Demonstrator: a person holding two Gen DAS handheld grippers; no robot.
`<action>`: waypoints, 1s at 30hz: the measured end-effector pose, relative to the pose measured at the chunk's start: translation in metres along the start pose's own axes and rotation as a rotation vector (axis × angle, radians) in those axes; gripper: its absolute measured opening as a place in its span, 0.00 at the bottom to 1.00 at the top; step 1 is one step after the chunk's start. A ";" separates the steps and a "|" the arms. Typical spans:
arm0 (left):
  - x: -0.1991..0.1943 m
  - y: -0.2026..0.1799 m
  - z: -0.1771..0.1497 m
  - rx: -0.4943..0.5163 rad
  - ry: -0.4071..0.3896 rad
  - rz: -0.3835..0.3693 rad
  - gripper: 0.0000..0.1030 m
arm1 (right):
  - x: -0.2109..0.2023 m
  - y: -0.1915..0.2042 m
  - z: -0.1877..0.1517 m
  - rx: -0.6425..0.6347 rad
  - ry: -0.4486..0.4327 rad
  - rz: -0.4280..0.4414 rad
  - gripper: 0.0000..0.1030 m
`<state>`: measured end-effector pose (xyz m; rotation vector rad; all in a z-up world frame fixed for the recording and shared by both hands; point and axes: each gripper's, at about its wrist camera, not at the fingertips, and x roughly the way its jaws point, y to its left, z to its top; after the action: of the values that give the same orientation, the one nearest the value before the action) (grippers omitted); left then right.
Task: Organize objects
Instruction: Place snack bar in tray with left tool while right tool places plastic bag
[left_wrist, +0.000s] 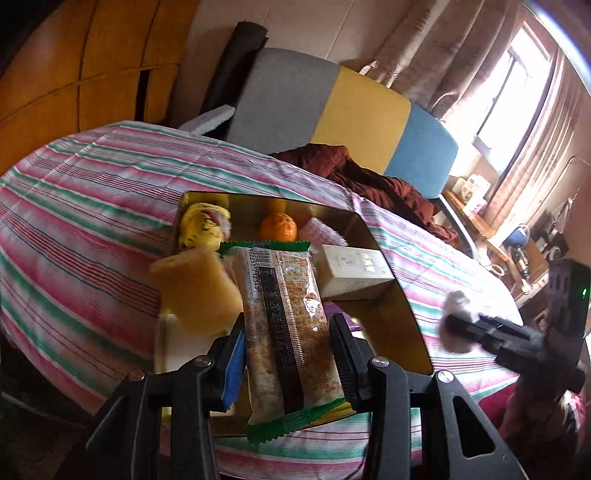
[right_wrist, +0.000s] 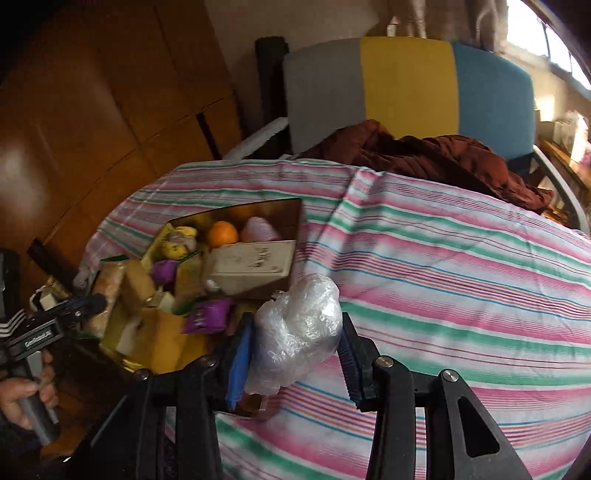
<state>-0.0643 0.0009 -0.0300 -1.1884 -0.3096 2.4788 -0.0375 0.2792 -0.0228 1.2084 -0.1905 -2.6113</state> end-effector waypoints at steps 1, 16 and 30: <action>0.003 -0.002 0.002 -0.010 0.010 -0.024 0.42 | 0.005 0.011 -0.003 -0.014 0.009 0.015 0.43; 0.052 -0.019 0.035 -0.062 0.038 -0.070 0.42 | 0.044 0.055 -0.022 -0.067 0.100 0.020 0.46; 0.050 -0.013 0.013 0.009 0.035 0.069 0.45 | 0.059 0.061 -0.031 -0.048 0.134 0.020 0.58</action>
<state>-0.0999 0.0331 -0.0529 -1.2576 -0.2515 2.5121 -0.0400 0.2031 -0.0720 1.3516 -0.1125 -2.4920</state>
